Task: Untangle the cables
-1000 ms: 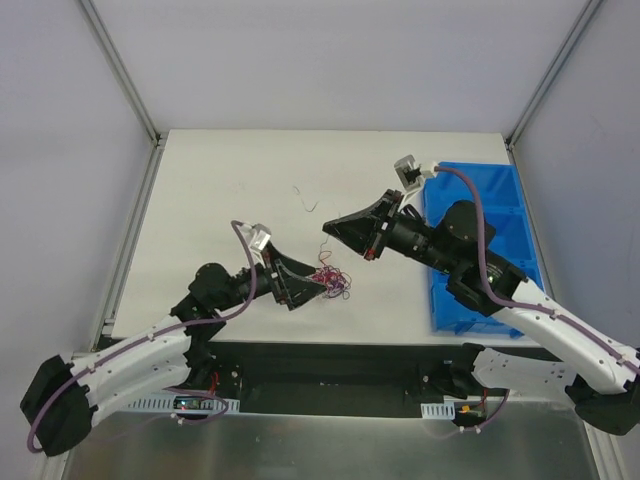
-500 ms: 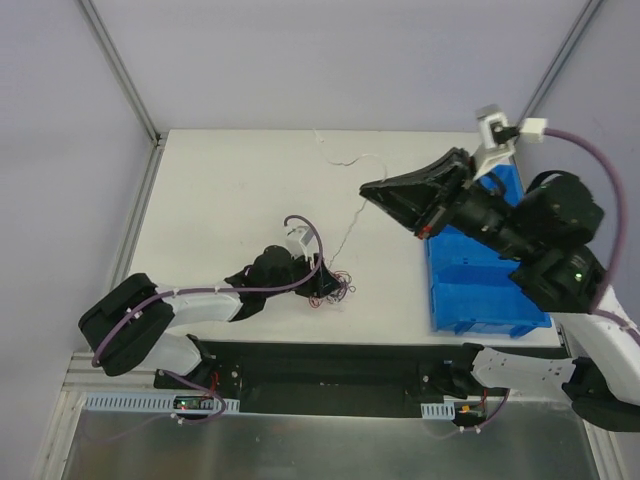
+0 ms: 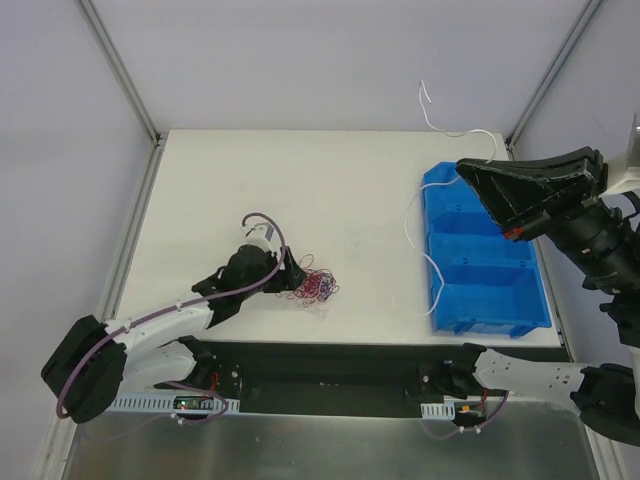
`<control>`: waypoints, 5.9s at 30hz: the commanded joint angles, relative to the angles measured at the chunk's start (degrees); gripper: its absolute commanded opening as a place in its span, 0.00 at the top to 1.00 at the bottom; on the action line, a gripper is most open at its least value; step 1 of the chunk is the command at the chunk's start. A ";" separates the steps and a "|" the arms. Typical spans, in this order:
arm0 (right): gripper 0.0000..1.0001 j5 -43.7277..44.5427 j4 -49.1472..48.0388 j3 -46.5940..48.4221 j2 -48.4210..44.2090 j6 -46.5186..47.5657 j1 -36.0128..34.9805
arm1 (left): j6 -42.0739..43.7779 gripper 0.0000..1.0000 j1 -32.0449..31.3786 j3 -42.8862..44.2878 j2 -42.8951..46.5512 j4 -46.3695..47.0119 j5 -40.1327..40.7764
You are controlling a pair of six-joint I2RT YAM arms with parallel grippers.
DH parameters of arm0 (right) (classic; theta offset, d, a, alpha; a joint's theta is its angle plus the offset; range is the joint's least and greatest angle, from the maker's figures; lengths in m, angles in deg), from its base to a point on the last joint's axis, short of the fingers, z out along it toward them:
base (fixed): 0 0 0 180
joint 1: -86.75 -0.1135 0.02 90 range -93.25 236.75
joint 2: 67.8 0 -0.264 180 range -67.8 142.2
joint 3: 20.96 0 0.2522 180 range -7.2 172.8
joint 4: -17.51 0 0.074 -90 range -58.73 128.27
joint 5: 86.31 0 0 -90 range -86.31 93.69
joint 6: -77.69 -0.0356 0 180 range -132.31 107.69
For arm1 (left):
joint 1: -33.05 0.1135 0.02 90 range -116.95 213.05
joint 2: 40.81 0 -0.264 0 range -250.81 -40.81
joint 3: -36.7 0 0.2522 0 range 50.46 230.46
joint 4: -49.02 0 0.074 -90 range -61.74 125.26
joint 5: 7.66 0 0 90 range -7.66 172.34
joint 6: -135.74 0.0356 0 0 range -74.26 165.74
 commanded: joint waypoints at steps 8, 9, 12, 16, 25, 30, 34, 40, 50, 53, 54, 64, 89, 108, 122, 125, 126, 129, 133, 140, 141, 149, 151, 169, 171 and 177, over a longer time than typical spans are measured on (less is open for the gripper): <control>0.99 27.59 6.71 -18.42 -2.41 9.59 1.85 | 8.30 0.11 1.66 9.58 23.97 -14.45 -5.14; 1.00 28.91 7.24 -19.92 -2.59 9.59 2.46 | 9.87 0.09 1.66 11.34 25.29 -16.63 -4.88; 0.99 32.78 10.22 -22.47 -3.64 8.62 4.31 | 13.83 0.05 1.66 17.75 26.79 -19.81 -3.29; 0.99 36.64 15.75 -23.01 -5.92 8.88 6.33 | 20.33 0.01 1.66 26.63 24.52 -20.78 -3.64; 0.99 49.65 29.65 -24.93 -13.13 7.48 7.04 | 32.64 0.01 1.66 36.32 18.80 -22.10 -4.79; 0.99 61.07 40.80 -25.73 -12.08 3.18 7.39 | 34.58 0.01 2.36 33.52 19.40 -22.10 -6.62; 0.99 64.60 47.13 -28.54 -11.38 -3.84 10.36 | 35.91 0.01 2.36 30.70 21.25 -22.10 -6.90; 0.99 54.62 49.97 -34.42 -9.27 -9.84 26.60 | 36.78 0.01 2.36 29.90 23.19 -22.02 -5.49; 0.99 23.14 48.54 -40.50 -9.79 -15.98 43.86 | 36.87 0.01 2.36 27.80 23.63 -22.10 -5.40; 1.00 23.21 51.54 -41.37 -11.19 -19.49 44.30 | 36.70 0.01 2.36 27.36 23.72 -22.10 -5.13; 0.99 23.12 51.80 -42.51 -12.16 -20.37 44.39 | 36.61 0.01 2.45 27.44 23.63 -22.19 -5.66; 0.99 29.45 53.23 -49.89 -14.19 -29.35 45.88 | 34.33 0.01 3.59 27.27 21.35 -21.84 -9.00; 0.35 -7.96 19.93 -60.17 -11.46 -10.09 48.55 | 30.81 0.04 4.39 27.27 16.16 -21.14 -16.91; 0.34 -13.35 -34.31 -70.02 21.04 -15.29 2.73 | 32.04 0.33 4.30 28.06 5.70 -23.42 -15.86; 0.39 -14.76 -44.25 -72.40 33.00 -14.32 -1.14 | 31.60 0.39 4.30 28.32 1.22 -23.42 -19.90; 0.49 -14.32 -43.99 -71.96 33.71 -14.14 -1.31 | 31.95 0.40 4.30 28.24 0.43 -23.51 -19.64; 0.54 -14.41 -43.99 -71.96 33.80 -14.23 -1.49 | 31.95 0.40 4.30 28.15 0.08 -23.51 -19.38; 0.74 -13.97 -43.91 -72.66 32.75 -14.93 -1.49 | 31.86 0.35 4.30 28.24 -1.15 -23.60 -19.81; 1.00 -12.04 -41.98 -74.86 26.87 -15.11 -1.49 | 30.37 0.20 4.30 28.85 -5.27 -24.30 -22.79; 1.00 -6.85 -37.58 -76.36 15.53 -15.64 -1.49 | 26.68 0.13 4.30 30.61 -15.29 -24.83 -31.49; 1.00 -6.85 -37.32 -76.18 14.65 -15.72 -1.40 | 26.33 0.13 4.12 30.78 -16.96 -24.83 -32.11; 1.00 -4.40 -25.74 -70.13 2.18 -12.05 -1.40 | 27.02 0.25 3.77 33.24 -28.21 -28.59 -24.58; 1.00 -0.98 -19.15 -65.92 -2.92 -9.15 -1.49 | 28.69 0.27 3.68 34.30 -30.33 -31.06 -21.15; 1.00 16.00 12.86 -3.71 3.38 11.16 3.43 | 33.88 0.30 2.28 33.86 -32.97 -33.09 -8.57; 1.00 15.65 14.97 4.37 6.80 12.31 3.43 | 34.32 0.30 2.28 34.21 -33.41 -33.44 -7.95; 1.00 15.47 18.05 23.90 14.72 15.47 3.43 | 34.68 0.30 2.28 34.39 -32.89 -33.88 -5.93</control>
